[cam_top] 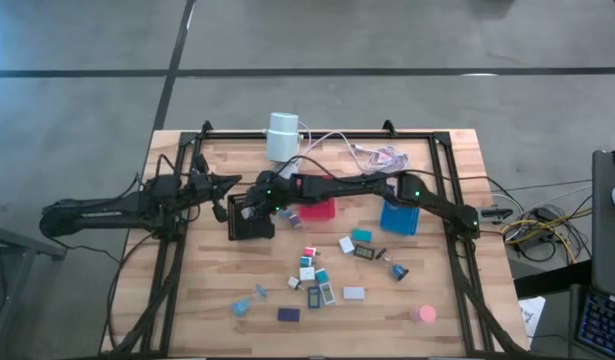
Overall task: Pick & Place Office items
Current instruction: Put the right black charger adapter into the black basket, then put the bottom light blue hourglass into the blue basket
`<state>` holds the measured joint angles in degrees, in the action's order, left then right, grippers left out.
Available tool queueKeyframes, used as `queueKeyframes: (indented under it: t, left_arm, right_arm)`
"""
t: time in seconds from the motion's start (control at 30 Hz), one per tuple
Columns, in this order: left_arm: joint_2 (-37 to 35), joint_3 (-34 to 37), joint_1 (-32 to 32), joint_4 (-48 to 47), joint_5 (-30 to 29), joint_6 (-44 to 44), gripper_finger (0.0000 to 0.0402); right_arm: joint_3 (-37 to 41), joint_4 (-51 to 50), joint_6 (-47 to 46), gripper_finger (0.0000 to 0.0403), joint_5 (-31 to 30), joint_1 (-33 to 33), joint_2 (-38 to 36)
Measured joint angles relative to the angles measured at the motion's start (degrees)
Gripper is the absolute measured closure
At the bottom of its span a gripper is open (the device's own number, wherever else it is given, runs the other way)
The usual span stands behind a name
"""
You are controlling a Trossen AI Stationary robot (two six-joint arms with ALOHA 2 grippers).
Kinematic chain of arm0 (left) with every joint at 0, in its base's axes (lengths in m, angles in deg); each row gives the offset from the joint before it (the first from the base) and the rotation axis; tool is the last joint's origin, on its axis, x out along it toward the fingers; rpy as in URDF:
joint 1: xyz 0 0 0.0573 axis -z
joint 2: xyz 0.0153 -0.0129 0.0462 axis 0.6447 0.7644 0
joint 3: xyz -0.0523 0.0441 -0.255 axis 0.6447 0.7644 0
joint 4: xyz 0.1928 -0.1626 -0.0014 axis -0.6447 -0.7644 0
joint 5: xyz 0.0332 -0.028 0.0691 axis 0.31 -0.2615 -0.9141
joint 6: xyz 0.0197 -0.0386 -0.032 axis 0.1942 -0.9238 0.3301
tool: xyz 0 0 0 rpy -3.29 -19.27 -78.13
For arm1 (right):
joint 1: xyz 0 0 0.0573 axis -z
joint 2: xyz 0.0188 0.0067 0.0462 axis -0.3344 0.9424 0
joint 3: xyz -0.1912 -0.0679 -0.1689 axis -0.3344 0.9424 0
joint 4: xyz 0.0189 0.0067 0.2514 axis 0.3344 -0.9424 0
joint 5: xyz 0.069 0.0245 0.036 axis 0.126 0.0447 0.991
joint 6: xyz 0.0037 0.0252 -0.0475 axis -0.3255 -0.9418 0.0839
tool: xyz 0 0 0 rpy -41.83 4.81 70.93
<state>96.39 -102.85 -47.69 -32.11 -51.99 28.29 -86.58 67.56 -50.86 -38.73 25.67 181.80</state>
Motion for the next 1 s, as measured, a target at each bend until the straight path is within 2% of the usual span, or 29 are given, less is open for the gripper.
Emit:
queueKeyframes:
  t: [0.23, 0.57, 0.73, 1.0]
  left_arm:
    - [-0.1, 0.0, 0.0, 0.1, 0.2, 0.0, 0.0401]
    - [-0.1, 0.0, 0.0, 0.1, 0.2, 0.0, 0.0401]
    - [-0.1, 0.0, 0.0, 0.1, 0.2, 0.0, 0.0401]
    - [-0.1, 0.0, 0.0, 0.1, 0.0, 0.0, 0.0401]
  right_arm:
    - [-4.7, -4.9, -1.0, 0.0204, -6.7, -0.4, 2.5]
    - [-3.9, -4.8, 0.0, 0.0201, -6.2, -0.7, 2.5]
    - [-3.9, -4.9, 0.2, 0.0174, -3.8, -0.7, 2.5]
    - [-4.0, -6.7, 0.0, 0.0134, -3.3, -0.8, 0.1]
